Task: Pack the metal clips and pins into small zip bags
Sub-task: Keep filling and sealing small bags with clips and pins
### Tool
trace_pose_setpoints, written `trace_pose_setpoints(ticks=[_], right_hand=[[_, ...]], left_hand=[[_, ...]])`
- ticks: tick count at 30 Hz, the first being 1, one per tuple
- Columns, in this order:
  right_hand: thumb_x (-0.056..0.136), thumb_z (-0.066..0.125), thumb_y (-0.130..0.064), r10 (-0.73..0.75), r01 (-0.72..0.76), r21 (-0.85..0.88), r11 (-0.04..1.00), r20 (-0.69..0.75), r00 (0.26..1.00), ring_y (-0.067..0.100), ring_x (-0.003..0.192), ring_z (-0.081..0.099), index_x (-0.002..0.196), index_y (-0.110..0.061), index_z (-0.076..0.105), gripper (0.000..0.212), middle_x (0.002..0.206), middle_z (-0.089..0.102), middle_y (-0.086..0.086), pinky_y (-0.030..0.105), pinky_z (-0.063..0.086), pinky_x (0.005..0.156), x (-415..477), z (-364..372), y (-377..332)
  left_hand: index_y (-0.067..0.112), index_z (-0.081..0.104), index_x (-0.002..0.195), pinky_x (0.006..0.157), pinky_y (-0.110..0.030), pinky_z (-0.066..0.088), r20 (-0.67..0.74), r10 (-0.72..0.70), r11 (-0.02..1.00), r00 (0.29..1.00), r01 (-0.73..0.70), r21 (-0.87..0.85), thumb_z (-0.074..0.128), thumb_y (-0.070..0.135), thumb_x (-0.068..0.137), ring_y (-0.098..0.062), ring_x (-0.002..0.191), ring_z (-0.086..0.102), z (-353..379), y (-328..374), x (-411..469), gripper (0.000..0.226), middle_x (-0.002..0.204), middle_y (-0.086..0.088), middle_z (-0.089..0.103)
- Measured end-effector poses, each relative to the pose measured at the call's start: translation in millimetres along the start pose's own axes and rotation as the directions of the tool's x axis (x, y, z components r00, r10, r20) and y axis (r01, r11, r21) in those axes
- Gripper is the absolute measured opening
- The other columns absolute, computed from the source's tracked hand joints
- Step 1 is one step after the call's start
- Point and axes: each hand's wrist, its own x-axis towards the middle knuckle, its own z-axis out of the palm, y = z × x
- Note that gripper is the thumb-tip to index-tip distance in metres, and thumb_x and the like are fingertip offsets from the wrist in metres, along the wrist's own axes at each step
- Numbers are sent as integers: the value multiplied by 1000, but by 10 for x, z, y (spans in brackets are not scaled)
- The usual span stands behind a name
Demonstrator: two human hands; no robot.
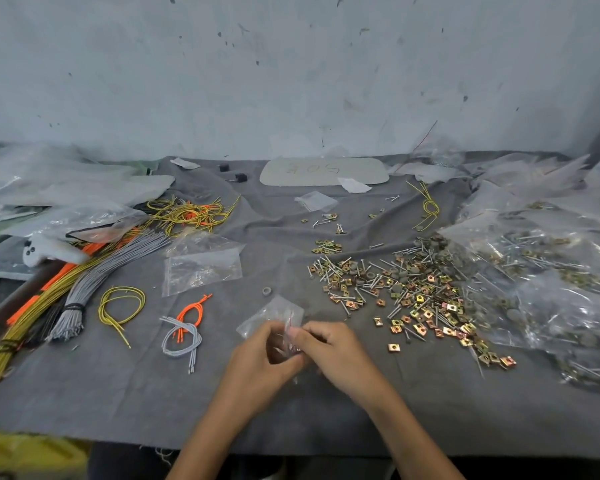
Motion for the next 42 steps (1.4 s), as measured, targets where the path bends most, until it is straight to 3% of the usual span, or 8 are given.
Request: trace_pose_setpoints(ticks=[7,12,16,20,23,29,35,42], right_hand=[[84,58,-66,-19,17,-72,997,-30,999,3,67,57,81,-29,74,41,69,68,-5,45,49,69,5,53,99],[84,59,-56,-24,8,-137,990,-115,993,0,62,55,78,-32,68,26,64,62,-17,32,46,64,-30,65,88],[84,65,-46,7,-36,-201,979,-143,990,0,76,62,88,-32,65,14,78,67,-19,29,52,71,-38,63,39],[85,64,-38,6,-33,-197,980,-139,990,1,75,64,78,-34,67,9,74,69,-19,32,52,73,-55,57,6],[82,51,-51,-1,-24,-204,979,-125,992,5,71,63,71,-36,65,23,71,67,-13,36,52,70,-70,58,-20],[85,61,-50,-7,-24,-245,969,-123,992,5,78,63,91,-30,70,22,79,70,-13,36,52,75,-63,50,-8],[94,56,-41,1,-25,-348,937,-69,998,5,104,63,129,-46,56,36,109,71,-19,24,46,88,-71,54,-31],[97,52,-29,-24,26,-292,956,10,1000,4,111,63,124,-45,62,33,115,71,-20,33,49,98,30,70,-81]], left_hand=[[20,68,83,65,-32,48,-3,-112,994,994,112,1,78,26,72,-6,60,66,-109,42,42,16,73,4,75],[29,63,73,61,-17,43,-247,69,965,967,-2,263,74,18,82,-3,65,62,-203,54,3,18,68,18,67],[31,68,76,63,-14,41,-136,141,960,981,-102,259,74,16,87,-3,70,61,-160,52,-35,20,76,20,68],[27,59,86,63,-20,46,-41,60,988,997,-54,146,78,23,79,-1,65,58,-27,58,-90,20,78,18,66],[26,49,83,60,-19,45,-101,41,973,994,-17,229,79,39,72,0,62,54,44,50,-98,34,75,15,63],[27,52,79,60,-26,43,-154,58,956,986,-10,294,73,37,82,-3,65,59,-29,53,-92,24,72,17,64],[32,59,109,66,-35,49,-113,262,842,959,-169,513,68,19,81,-14,74,68,-75,94,-210,32,84,15,69],[29,64,107,58,-33,44,-215,325,799,921,-146,583,77,22,83,-21,68,65,-130,103,-277,28,72,9,63]])
